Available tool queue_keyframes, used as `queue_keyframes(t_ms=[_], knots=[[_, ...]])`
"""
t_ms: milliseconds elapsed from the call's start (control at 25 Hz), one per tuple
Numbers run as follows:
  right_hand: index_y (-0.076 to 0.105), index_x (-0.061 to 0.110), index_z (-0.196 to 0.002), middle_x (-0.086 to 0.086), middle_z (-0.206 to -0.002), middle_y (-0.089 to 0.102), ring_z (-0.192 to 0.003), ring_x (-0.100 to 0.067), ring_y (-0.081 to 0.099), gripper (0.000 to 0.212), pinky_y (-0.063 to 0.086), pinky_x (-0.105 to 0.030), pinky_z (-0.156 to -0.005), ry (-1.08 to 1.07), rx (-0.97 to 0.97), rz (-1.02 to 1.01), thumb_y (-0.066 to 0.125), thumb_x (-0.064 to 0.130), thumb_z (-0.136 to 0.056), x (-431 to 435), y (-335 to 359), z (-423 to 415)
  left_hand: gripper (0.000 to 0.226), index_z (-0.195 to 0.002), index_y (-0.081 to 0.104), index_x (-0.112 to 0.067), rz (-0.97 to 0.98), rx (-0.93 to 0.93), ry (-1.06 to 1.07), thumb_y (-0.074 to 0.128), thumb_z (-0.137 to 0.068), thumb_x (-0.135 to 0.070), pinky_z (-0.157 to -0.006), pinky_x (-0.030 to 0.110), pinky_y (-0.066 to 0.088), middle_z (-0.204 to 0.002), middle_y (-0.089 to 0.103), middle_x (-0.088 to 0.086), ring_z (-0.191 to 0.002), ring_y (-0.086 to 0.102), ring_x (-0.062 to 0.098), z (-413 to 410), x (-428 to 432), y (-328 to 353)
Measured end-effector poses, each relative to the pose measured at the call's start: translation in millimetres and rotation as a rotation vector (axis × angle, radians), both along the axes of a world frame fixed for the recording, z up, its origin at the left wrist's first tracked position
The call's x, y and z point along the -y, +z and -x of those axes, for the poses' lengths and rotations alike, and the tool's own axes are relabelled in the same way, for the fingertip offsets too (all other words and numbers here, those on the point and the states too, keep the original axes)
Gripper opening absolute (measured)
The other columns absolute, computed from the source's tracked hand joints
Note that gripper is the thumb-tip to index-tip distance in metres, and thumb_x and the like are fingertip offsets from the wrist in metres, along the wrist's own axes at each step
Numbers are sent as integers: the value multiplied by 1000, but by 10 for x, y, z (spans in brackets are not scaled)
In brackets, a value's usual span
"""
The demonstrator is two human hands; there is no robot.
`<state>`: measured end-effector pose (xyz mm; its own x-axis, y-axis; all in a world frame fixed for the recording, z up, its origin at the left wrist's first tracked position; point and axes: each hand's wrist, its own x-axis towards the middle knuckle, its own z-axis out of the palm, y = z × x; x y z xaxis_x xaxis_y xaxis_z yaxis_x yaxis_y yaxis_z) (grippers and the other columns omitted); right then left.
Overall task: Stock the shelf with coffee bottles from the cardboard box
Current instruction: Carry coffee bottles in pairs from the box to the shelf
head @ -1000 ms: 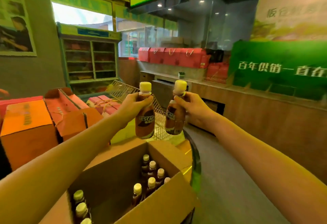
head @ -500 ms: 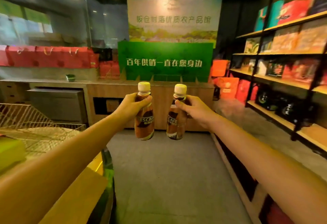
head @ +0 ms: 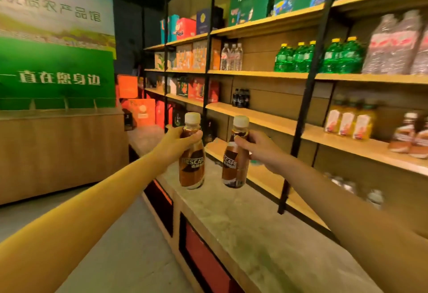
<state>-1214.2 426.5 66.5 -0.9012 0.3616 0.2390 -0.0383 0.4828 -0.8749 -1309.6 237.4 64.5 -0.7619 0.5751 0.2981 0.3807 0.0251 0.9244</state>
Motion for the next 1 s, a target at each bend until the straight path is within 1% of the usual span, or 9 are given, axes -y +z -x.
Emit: queue_keyframes(t_ms=[120,240,360,440,560,640,720,840,1000], knots=[[53,13,-122,-3,-113,61,-109,-20,57,33,47,-37,-96,-144,28,-25,52,29,-94,-892,8,-653,11,-101,57,-17,-10,33,-110,53,-93,-23,-85,33,45,-93,62,2,-92,59,19,-431,-1054,-11],[55,16,-116,1,-102,61,-96,-14,59,24,48,-22,-74,-247,20,-7,50,27,-95,-1526,5,-1248,24,-113,54,-15,23,42,-217,52,-93,-28,-83,30,41,-96,58,-1,-89,54,14,-813,-1914,1],[53,15,-115,5,-98,60,-89,-8,58,22,45,-17,-65,-346,40,-7,49,27,-96,-1967,-9,-1684,14,-103,54,-17,4,47,-332,53,-93,-27,-74,24,41,-88,58,-7,-82,53,9,-1089,-2601,-17],[54,11,-118,2,-103,61,-94,-13,59,28,45,-17,-66,-431,58,-18,49,27,-96,-2287,-47,-1952,11,-99,56,-19,8,61,-433,54,-92,-27,-63,19,40,-85,58,-9,-78,54,4,-1274,-3094,-49],[53,11,-118,0,-104,61,-89,-7,59,29,45,-17,-65,-532,67,-28,49,27,-96,-2707,-78,-2223,28,-115,54,-15,66,45,-572,54,-91,-31,-73,24,44,-95,60,-5,-91,57,13,-1439,-3716,-71],[53,14,-114,4,-99,60,-87,-5,58,23,45,-16,-64,-602,60,-20,49,28,-96,-3004,-87,-2338,25,-113,52,-17,77,24,-667,54,-92,-32,-78,27,45,-99,59,-4,-95,55,14,-1512,-4135,-73],[54,16,-111,5,-98,61,-91,-9,58,21,47,-16,-65,-663,72,-47,48,28,-96,-3291,-60,-2411,17,-106,51,-19,62,-7,-742,53,-92,-29,-73,24,45,-96,58,-5,-90,56,12,-1563,-4528,-33],[53,25,-93,12,-89,60,-82,0,57,7,46,-10,-59,-751,66,-83,47,26,-96,-3702,27,-2482,16,-105,52,-18,57,-76,-826,53,-92,-27,-69,20,45,-93,58,-6,-82,56,7,-1639,-5096,40],[54,21,-100,10,-91,62,-84,-3,60,9,49,-19,-69,-823,8,-19,47,26,-96,-4192,77,-2652,29,-116,54,-12,94,-120,-940,53,-92,-29,-69,18,45,-101,60,-1,-94,58,14,-1763,-5789,101]])
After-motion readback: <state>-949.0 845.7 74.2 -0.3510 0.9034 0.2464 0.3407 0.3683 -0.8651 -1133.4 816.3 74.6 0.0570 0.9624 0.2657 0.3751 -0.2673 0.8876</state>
